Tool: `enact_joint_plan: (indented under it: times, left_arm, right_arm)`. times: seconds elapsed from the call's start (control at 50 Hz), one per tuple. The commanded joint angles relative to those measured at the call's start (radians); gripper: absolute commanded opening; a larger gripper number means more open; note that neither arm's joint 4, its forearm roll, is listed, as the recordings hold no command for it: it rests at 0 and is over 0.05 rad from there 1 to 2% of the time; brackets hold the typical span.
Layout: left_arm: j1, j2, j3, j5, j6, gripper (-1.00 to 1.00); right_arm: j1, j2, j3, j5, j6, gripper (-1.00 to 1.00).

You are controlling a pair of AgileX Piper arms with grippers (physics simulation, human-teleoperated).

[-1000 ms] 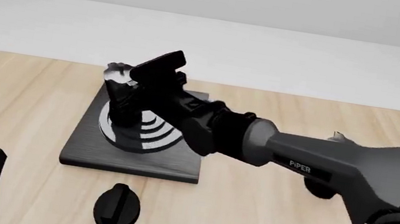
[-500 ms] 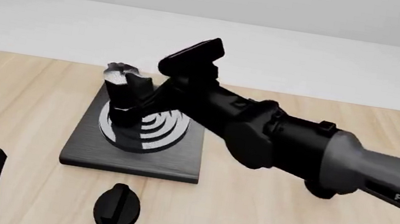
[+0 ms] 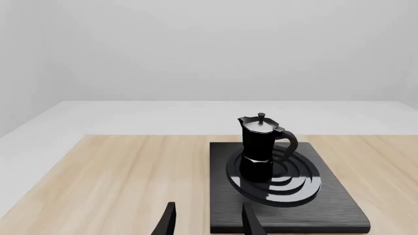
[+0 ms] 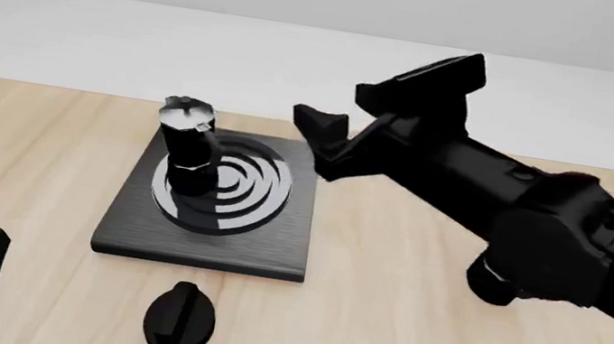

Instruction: Put both moka pots on the stove.

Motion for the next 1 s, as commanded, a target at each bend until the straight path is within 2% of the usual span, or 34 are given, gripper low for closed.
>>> enact_joint_plan:
  times: [0.02, 0.14, 0.54, 0.88, 1.0]
  left_arm:
    - [0.0, 0.0, 0.0, 0.0, 0.0, 1.0]
    - [0.0, 0.0, 0.0, 0.0, 0.0, 1.0]
    - [0.0, 0.0, 0.0, 0.0, 0.0, 1.0]
    - [0.0, 0.0, 0.0, 0.0, 0.0, 1.0]
    - [0.0, 0.0, 0.0, 0.0, 0.0, 1.0]
  right_arm:
    - [-0.093, -0.151, 0.076, 0.085, 0.016, 1.0]
    - [-0.153, -0.213, 0.093, 0.132, 0.025, 1.0]
    - [-0.381, -0.387, 0.13, 0.362, -0.024, 1.0]
    - [-0.514, -0.473, 0.155, 0.456, -0.033, 1.0]
    - [-0.574, -0.499, 0.174, 0.477, -0.053, 1.0]
